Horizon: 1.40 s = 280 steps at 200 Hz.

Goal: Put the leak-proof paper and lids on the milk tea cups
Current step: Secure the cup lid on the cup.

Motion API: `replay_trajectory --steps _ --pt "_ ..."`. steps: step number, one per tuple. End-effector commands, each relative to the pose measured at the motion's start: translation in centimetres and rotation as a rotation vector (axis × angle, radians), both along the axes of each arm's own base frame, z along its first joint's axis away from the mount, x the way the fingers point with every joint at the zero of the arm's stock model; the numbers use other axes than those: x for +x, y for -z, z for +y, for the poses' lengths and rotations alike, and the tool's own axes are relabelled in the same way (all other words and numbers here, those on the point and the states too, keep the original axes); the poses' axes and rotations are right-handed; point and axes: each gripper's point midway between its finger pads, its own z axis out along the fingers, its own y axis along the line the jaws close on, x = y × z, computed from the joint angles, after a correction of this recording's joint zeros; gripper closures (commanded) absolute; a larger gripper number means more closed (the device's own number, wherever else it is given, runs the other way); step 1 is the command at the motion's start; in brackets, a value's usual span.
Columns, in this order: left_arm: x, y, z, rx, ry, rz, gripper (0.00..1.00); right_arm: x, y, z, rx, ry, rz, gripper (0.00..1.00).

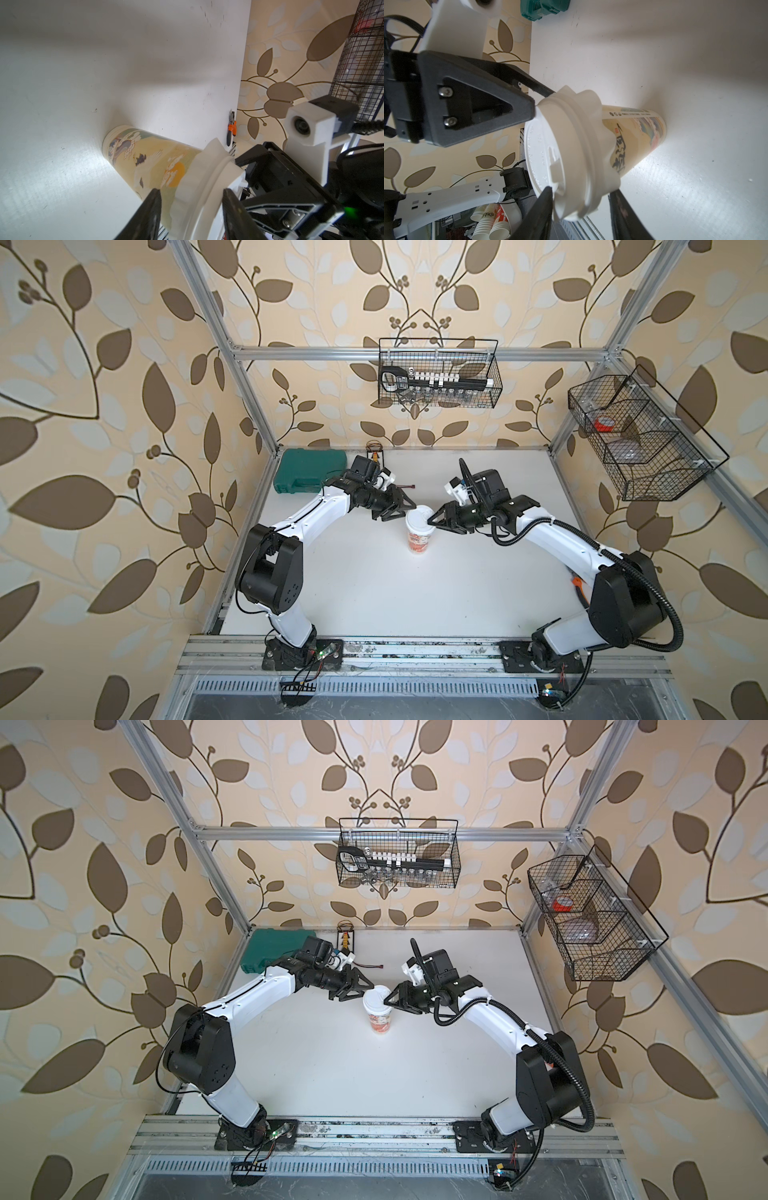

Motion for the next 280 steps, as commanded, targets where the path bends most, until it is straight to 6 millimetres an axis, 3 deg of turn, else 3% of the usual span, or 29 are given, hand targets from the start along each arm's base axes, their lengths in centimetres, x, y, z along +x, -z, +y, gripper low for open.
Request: replay_trajectory --steps 1,103,155,181,247,280 --pt "-1.6 4.0 1.1 0.118 -0.005 0.077 0.52 -0.2 2.5 -0.9 -0.077 0.017 0.045 0.56" --pt "-3.2 7.6 2.3 0.213 -0.007 0.141 0.54 -0.5 3.1 -1.1 -0.085 0.021 0.054 0.57" --pt "-3.2 7.3 2.4 0.217 -0.007 0.134 0.54 -0.6 3.3 -1.2 -0.09 0.022 0.052 0.58" --pt "-2.9 6.2 2.2 0.204 -0.006 0.117 0.54 -0.5 3.0 -1.1 -0.086 0.021 0.047 0.57" --pt "-1.6 -0.2 0.9 0.103 -0.001 0.008 0.43 -0.1 1.8 -0.9 -0.069 0.02 0.021 0.55" --pt "-1.6 -1.7 0.6 0.069 0.004 -0.015 0.38 0.2 0.8 -0.7 -0.057 0.019 0.0 0.49"
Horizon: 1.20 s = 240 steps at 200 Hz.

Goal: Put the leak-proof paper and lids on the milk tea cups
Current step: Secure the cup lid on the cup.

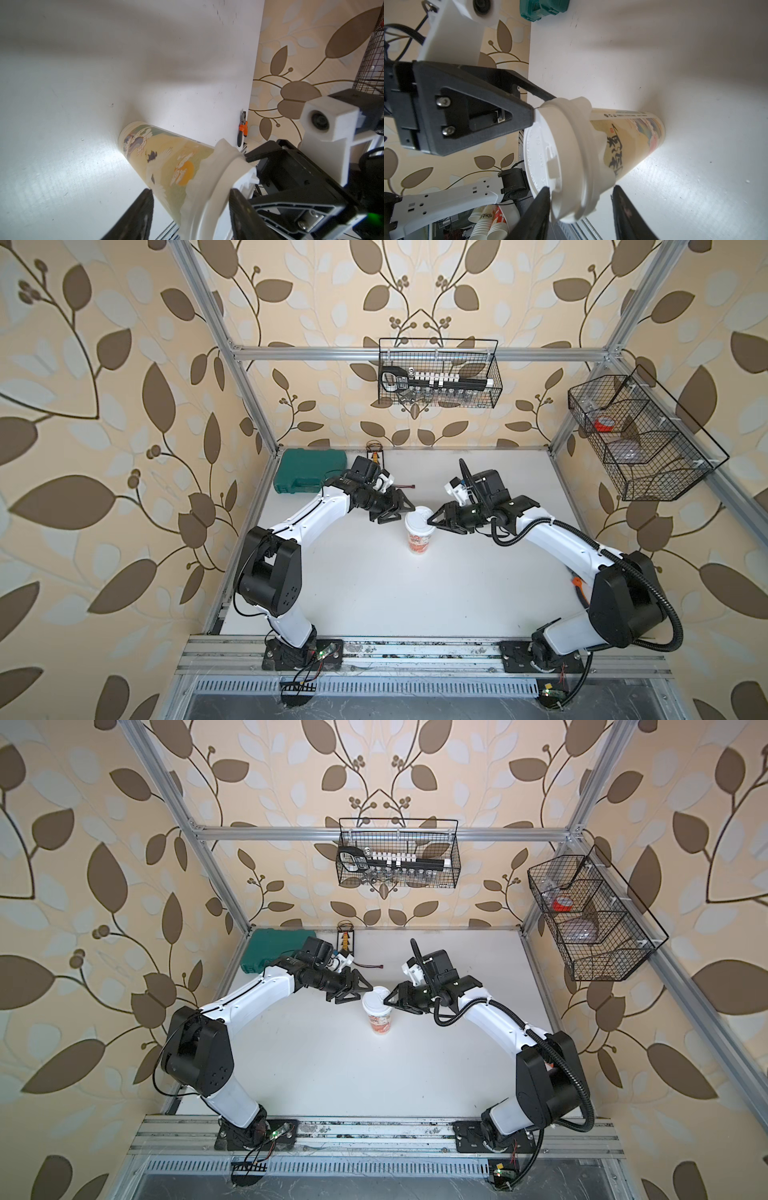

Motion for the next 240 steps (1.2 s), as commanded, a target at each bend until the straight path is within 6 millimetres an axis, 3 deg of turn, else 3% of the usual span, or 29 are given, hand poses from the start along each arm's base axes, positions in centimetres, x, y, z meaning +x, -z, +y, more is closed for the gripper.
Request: replay_trajectory --steps 1,51,84,105,113,123,128,133,162,194,207,211,240 --pt "-0.9 -2.0 -0.1 -0.007 0.009 -0.014 0.38 0.1 0.6 -0.6 -0.05 0.016 0.006 0.49" --pt "-0.8 -3.8 -0.5 -0.045 0.016 -0.04 0.3 0.7 -1.4 -0.3 -0.032 0.009 -0.039 0.4" --pt "-0.7 -5.4 -0.3 -0.043 0.016 -0.076 0.27 1.3 -3.2 -0.5 -0.03 0.015 -0.082 0.22" --pt "-0.5 -6.3 0.1 -0.021 0.01 -0.103 0.24 1.8 -4.6 -1.0 -0.026 0.026 -0.115 0.18" --pt "-0.4 -6.6 0.4 -0.008 0.005 -0.116 0.23 2.0 -5.1 -1.4 -0.026 0.032 -0.131 0.07" --pt "-0.2 -6.9 1.1 0.022 -0.011 -0.137 0.19 2.3 -5.6 -2.0 -0.033 0.043 -0.155 0.05" --pt "0.0 -7.0 1.5 0.041 -0.023 -0.146 0.09 2.5 -5.8 -2.5 -0.045 0.055 -0.17 0.04" --pt "0.3 -7.1 2.1 0.06 -0.038 -0.159 0.02 2.8 -6.0 -3.0 -0.063 0.072 -0.187 0.0" --pt "2.2 -6.9 6.9 0.194 -0.175 -0.221 0.01 4.6 -6.5 -7.3 -0.224 0.205 -0.309 0.0" --pt "3.9 -4.6 15.5 0.486 -0.429 -0.276 0.01 6.9 -6.3 -13.1 -0.466 0.402 -0.443 0.0" --pt "4.4 -2.8 19.0 0.647 -0.51 -0.309 0.01 7.6 -6.0 -15.5 -0.547 0.49 -0.496 0.0" --pt "4.2 -3.5 20.1 0.684 -0.543 -0.348 0.01 7.8 -5.9 -16.3 -0.573 0.519 -0.509 0.0" --pt "4.5 -1.2 25.3 0.978 -0.61 -0.488 0.01 8.9 -4.6 -21.0 -0.793 0.668 -0.642 0.0"
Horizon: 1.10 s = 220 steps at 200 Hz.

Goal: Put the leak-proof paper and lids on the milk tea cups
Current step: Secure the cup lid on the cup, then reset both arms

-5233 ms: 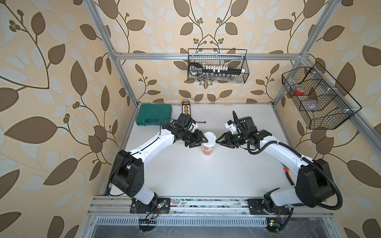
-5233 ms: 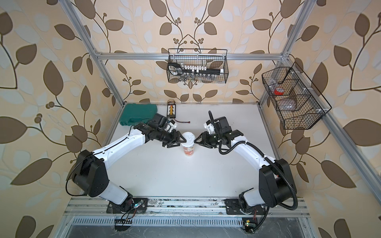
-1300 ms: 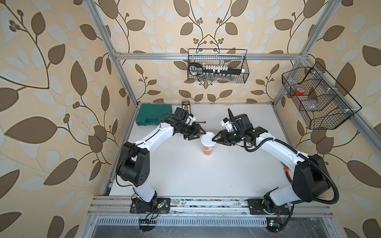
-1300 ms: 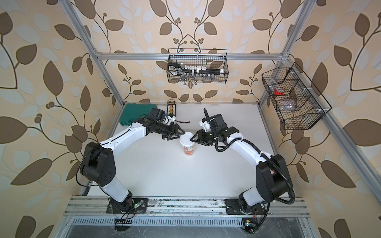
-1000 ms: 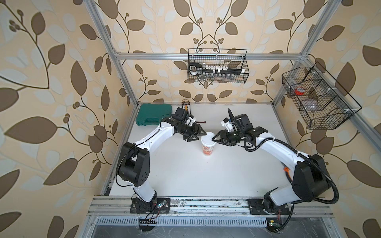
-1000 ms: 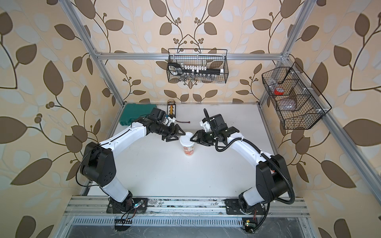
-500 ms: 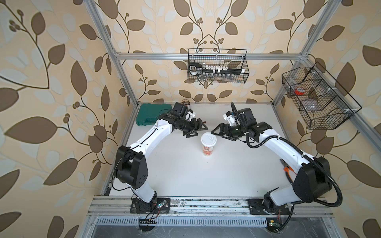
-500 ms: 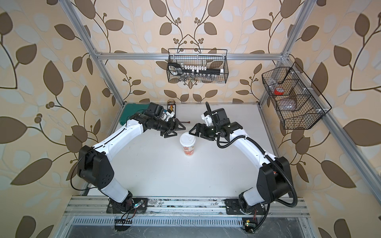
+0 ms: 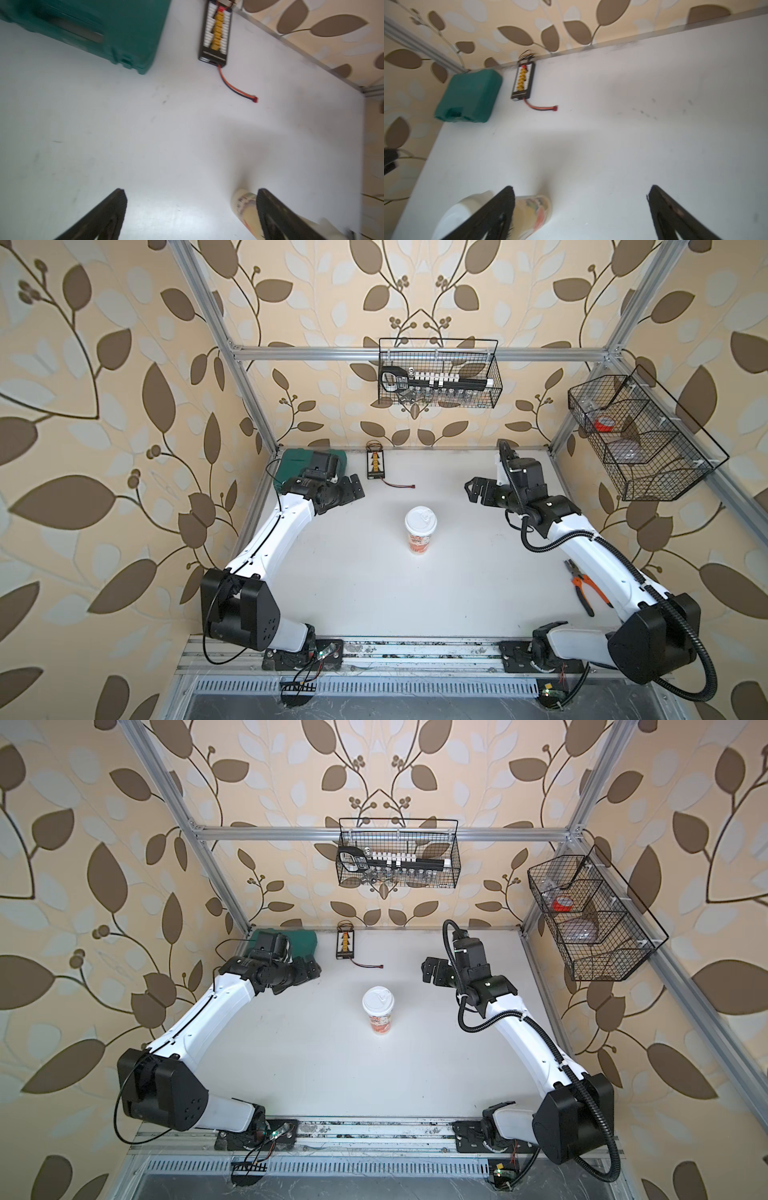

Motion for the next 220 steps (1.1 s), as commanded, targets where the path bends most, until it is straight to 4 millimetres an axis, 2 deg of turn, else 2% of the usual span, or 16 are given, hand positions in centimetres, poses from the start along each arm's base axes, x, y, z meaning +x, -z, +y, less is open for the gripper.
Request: replay_trajectory --steps 1,26,47,53,56,64,77,86,101,121,133,149,193,203,211,220 --pt "1.1 0.0 6.1 0.363 -0.122 -0.126 0.01 1.4 0.6 -5.3 -0.242 0.204 -0.13 0.0" --pt "1.1 2.7 9.0 0.5 -0.193 -0.164 0.01 2.1 3.1 -8.3 -0.384 0.296 -0.18 0.0" --pt "1.4 5.4 10.3 0.528 -0.216 -0.168 0.01 2.7 6.0 -10.7 -0.451 0.36 -0.145 0.0" --pt "1.4 5.7 10.6 0.534 -0.23 -0.18 0.01 2.8 6.8 -11.4 -0.452 0.376 -0.138 0.0" --pt "1.4 6.9 10.8 0.543 -0.225 -0.156 0.01 2.9 7.1 -11.6 -0.452 0.383 -0.139 0.0" --pt "1.4 7.9 11.1 0.55 -0.228 -0.152 0.01 3.0 7.9 -12.3 -0.45 0.395 -0.148 0.0" --pt "1.7 8.7 11.3 0.553 -0.221 -0.184 0.01 3.2 9.0 -12.8 -0.455 0.382 -0.17 0.0" --pt "1.9 8.9 11.3 0.548 -0.215 -0.208 0.01 3.3 10.0 -13.0 -0.445 0.359 -0.114 0.0" --pt "2.5 9.5 10.5 0.511 -0.154 -0.25 0.01 3.4 10.9 -12.8 -0.411 0.317 -0.099 0.0" --pt "2.6 11.0 9.9 0.488 -0.105 -0.291 0.01 1.8 12.4 -12.6 -0.375 0.288 -0.163 0.0" --pt "2.6 11.0 8.7 0.451 -0.033 -0.297 0.01 1.0 11.8 -12.3 -0.364 0.283 -0.254 0.0" --pt "2.2 10.8 7.8 0.427 0.01 -0.348 0.01 0.4 11.6 -11.9 -0.341 0.256 -0.287 0.0" --pt "1.3 10.7 6.6 0.369 0.077 -0.431 0.01 -0.4 11.4 -11.3 -0.285 0.201 -0.351 0.0" --pt "0.6 11.5 6.7 0.353 0.082 -0.461 0.01 -1.0 11.5 -11.2 -0.277 0.193 -0.379 0.0" --pt "1.0 10.9 6.5 0.36 0.085 -0.512 0.01 -1.3 11.2 -11.2 -0.28 0.193 -0.429 0.0" --pt "1.2 11.1 6.5 0.348 0.091 -0.47 0.01 -1.1 11.8 -11.2 -0.283 0.189 -0.393 0.0"
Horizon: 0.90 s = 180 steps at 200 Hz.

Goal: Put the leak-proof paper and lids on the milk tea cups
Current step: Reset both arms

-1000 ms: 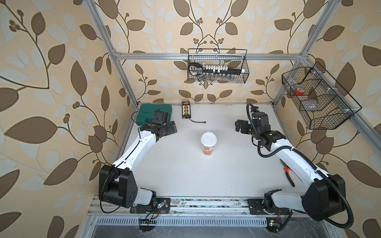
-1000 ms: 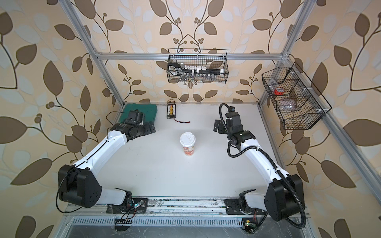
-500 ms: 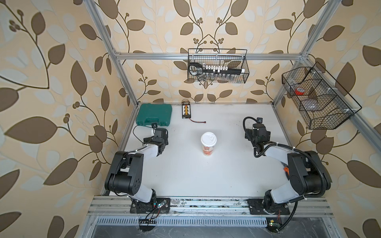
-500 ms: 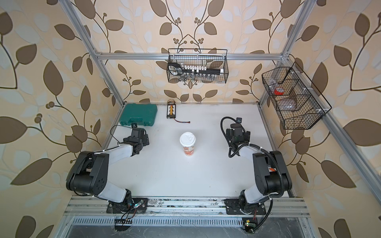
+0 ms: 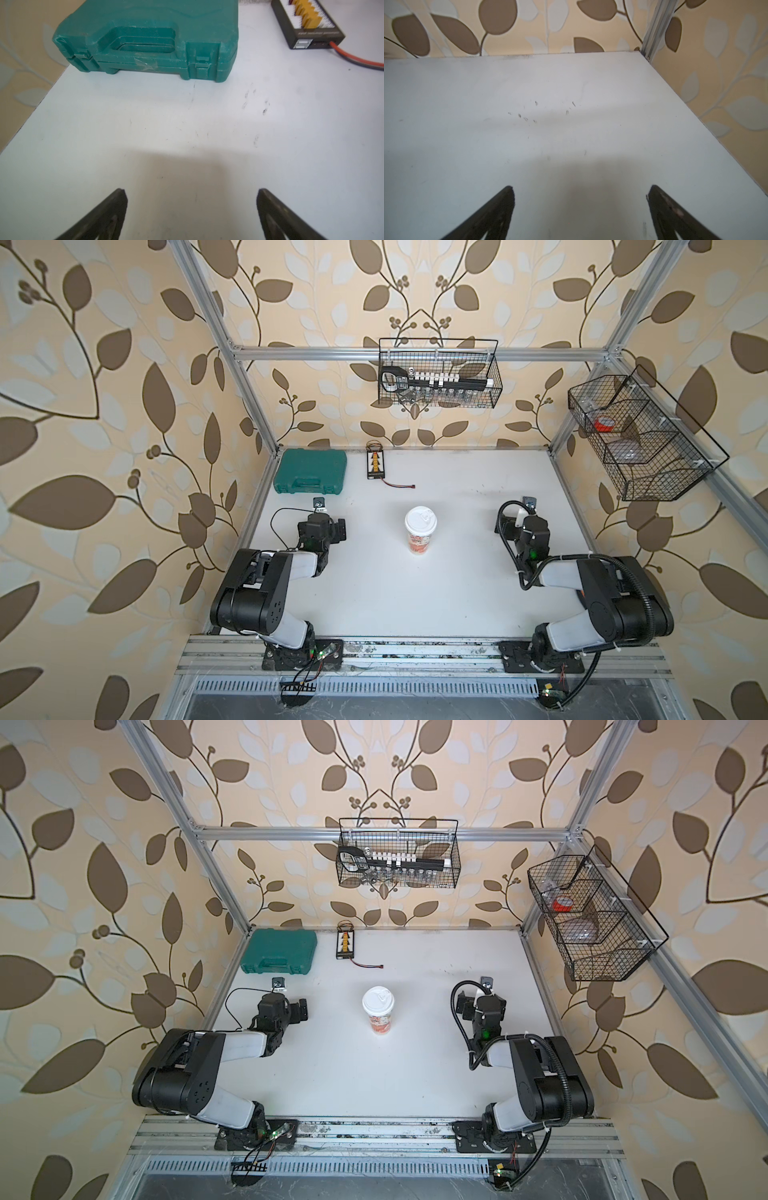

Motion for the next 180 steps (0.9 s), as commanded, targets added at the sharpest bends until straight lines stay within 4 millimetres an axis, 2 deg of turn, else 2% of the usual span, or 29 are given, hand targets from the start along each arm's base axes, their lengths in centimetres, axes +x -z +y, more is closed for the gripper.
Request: replay_trajectory --steps 1,180 --pt "1.33 -2.36 -0.84 -0.026 0.067 -0.102 0.01 0.06 -0.96 0.82 0.007 -0.054 -0.073 0.0" --pt "1.14 -2.27 -0.77 -0.033 0.069 -0.098 0.01 0.01 -1.14 0.7 0.015 -0.057 -0.073 0.0"
